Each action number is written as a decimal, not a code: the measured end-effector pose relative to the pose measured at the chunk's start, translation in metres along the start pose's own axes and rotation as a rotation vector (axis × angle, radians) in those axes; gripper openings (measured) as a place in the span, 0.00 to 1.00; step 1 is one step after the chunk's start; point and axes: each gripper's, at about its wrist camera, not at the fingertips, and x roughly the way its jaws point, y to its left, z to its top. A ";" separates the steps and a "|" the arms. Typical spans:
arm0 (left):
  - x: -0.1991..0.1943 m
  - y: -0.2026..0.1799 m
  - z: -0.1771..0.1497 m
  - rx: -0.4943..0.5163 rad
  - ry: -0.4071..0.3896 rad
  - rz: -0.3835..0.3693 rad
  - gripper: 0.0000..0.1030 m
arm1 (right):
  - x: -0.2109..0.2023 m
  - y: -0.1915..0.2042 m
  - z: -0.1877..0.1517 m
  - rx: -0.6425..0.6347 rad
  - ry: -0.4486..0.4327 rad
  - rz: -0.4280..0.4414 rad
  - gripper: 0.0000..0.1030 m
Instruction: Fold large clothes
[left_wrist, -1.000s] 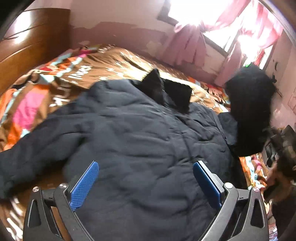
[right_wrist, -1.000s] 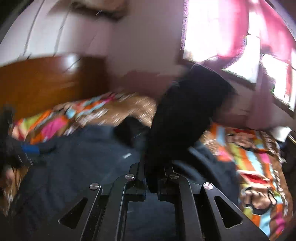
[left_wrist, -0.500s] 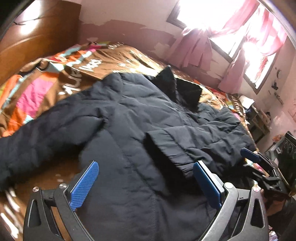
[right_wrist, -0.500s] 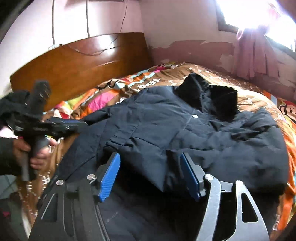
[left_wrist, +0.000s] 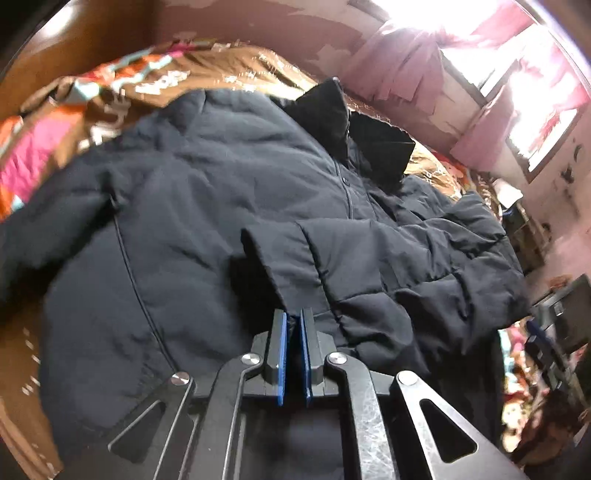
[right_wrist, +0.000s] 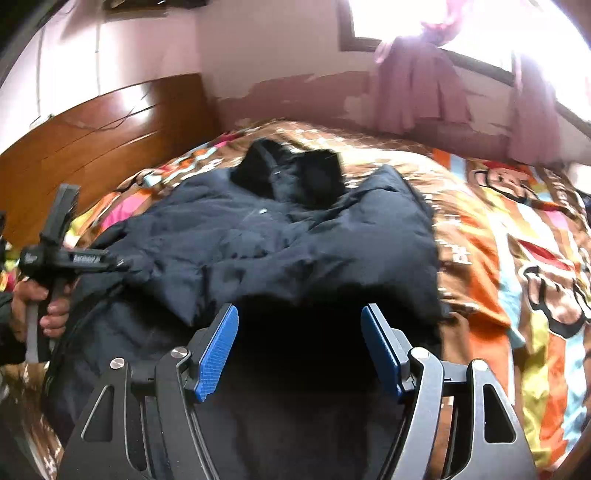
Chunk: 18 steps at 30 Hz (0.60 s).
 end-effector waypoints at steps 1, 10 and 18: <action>-0.007 -0.004 0.002 0.029 -0.029 0.033 0.06 | -0.002 -0.005 0.004 0.016 -0.023 -0.018 0.62; -0.046 -0.013 0.000 0.249 -0.159 0.324 0.05 | 0.061 -0.005 0.038 0.128 0.016 -0.039 0.60; -0.008 0.006 -0.011 0.250 -0.096 0.372 0.05 | 0.150 0.032 0.005 0.000 0.179 -0.127 0.53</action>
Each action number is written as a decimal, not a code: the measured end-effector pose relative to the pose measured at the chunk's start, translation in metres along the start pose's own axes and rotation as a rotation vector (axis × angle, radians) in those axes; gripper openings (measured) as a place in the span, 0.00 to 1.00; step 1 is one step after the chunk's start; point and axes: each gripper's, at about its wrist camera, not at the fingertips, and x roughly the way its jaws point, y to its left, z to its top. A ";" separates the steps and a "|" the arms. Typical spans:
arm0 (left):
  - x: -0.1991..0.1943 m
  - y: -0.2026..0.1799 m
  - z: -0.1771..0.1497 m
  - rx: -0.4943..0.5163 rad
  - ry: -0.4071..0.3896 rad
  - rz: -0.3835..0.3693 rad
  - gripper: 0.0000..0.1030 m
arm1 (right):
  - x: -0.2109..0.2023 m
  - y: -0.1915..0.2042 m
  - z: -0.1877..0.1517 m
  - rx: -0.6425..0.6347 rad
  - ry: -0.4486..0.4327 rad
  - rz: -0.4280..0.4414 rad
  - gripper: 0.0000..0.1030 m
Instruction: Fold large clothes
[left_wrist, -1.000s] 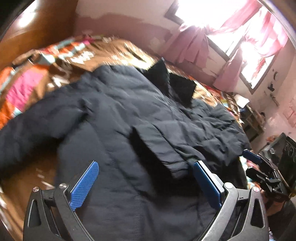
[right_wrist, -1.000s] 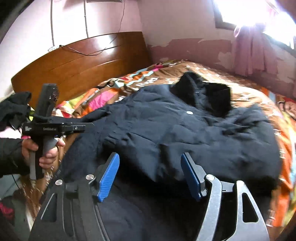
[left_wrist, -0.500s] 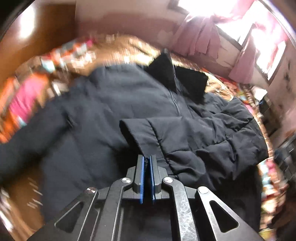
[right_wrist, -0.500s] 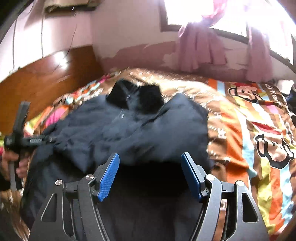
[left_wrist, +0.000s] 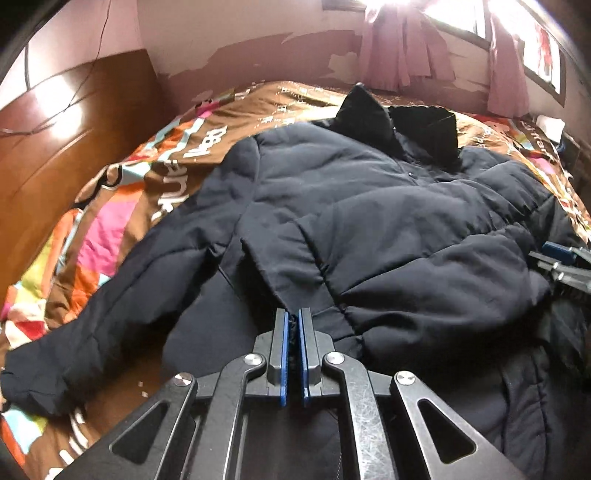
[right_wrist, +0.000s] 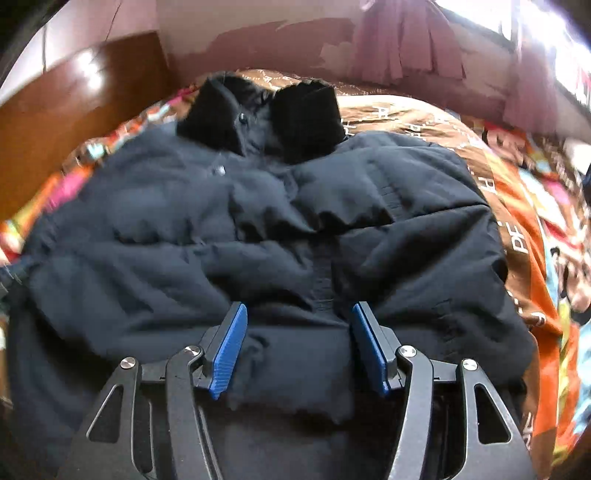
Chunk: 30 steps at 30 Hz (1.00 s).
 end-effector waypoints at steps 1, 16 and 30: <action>0.002 0.001 -0.002 -0.005 -0.001 -0.006 0.06 | 0.003 0.003 -0.003 -0.007 -0.012 -0.009 0.53; -0.049 0.108 -0.040 -0.416 -0.154 -0.180 0.80 | -0.018 0.022 -0.015 -0.033 -0.132 -0.139 0.72; -0.064 0.295 -0.130 -0.891 -0.013 0.037 0.82 | -0.041 0.121 0.023 -0.031 -0.215 0.109 0.84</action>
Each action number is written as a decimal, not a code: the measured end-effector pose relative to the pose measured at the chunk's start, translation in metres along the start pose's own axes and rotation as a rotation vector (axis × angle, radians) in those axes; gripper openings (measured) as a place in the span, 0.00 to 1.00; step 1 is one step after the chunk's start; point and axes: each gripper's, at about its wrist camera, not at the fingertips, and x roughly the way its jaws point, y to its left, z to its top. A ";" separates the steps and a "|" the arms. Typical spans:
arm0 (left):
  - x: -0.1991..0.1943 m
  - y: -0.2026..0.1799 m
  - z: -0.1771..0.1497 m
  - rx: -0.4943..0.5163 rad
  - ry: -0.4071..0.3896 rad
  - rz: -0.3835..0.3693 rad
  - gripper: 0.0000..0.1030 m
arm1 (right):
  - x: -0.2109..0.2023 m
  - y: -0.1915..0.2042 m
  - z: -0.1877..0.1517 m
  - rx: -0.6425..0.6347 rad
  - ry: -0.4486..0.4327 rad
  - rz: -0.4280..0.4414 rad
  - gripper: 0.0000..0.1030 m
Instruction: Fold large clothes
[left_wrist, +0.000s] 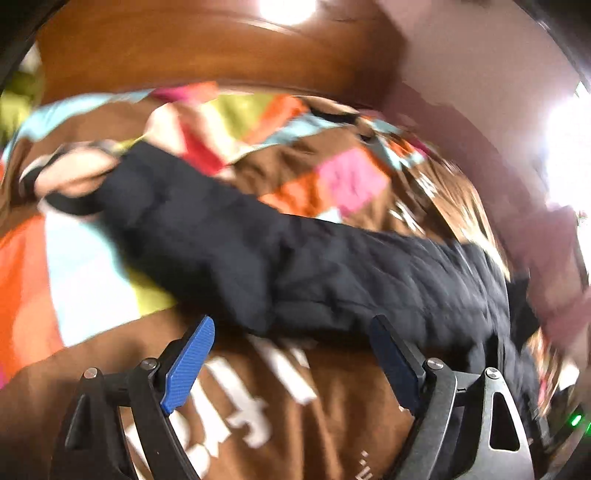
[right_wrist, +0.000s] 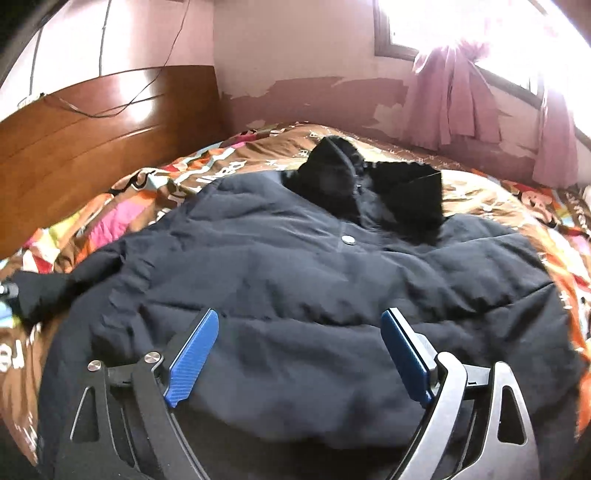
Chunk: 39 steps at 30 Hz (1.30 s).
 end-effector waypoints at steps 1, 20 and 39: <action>0.002 0.009 0.004 -0.039 0.005 0.004 0.82 | 0.007 0.003 0.001 0.016 0.006 0.005 0.84; 0.016 0.015 0.030 -0.066 -0.070 0.012 0.07 | 0.045 0.012 -0.043 0.072 0.015 0.046 0.89; -0.158 -0.271 -0.016 0.733 -0.352 -0.264 0.05 | -0.064 -0.090 -0.023 0.202 0.047 0.105 0.90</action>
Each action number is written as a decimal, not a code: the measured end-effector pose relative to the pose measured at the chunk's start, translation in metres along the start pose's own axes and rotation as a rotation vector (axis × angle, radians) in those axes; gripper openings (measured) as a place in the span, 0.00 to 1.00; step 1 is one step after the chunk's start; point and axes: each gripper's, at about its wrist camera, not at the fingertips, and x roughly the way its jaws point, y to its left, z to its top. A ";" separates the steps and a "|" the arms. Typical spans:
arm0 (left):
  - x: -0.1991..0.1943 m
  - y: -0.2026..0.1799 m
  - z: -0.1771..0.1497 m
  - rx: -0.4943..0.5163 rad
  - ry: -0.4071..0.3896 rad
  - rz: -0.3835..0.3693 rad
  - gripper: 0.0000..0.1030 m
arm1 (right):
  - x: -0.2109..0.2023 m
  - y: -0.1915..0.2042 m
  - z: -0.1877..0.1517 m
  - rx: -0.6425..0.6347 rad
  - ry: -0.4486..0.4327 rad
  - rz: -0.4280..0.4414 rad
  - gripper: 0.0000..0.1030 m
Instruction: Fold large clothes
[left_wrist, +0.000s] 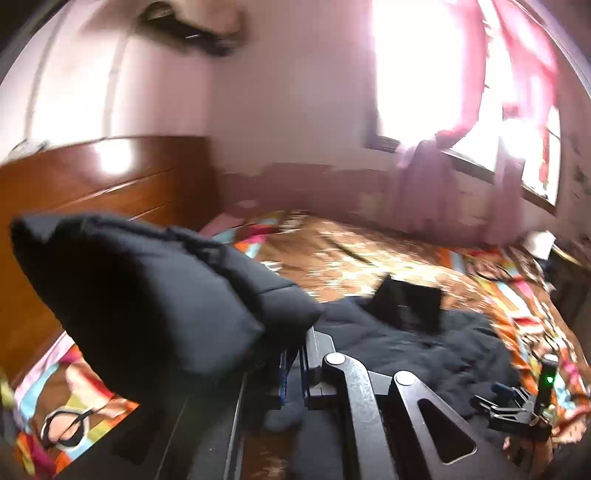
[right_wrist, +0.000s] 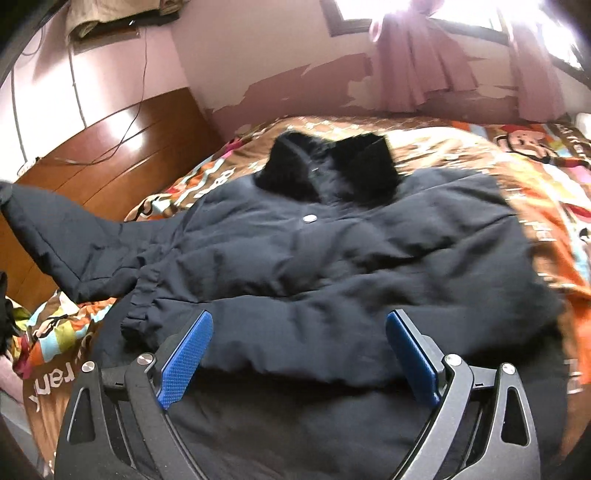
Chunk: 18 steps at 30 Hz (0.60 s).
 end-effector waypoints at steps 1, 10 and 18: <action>0.000 -0.017 0.001 0.024 0.000 -0.032 0.05 | -0.007 -0.009 0.000 0.003 -0.004 -0.010 0.90; 0.045 -0.141 -0.032 0.168 0.139 -0.280 0.05 | -0.037 -0.092 -0.002 0.117 -0.071 -0.035 0.90; 0.138 -0.221 -0.102 0.261 0.360 -0.497 0.05 | -0.025 -0.142 0.020 0.109 -0.141 0.110 0.90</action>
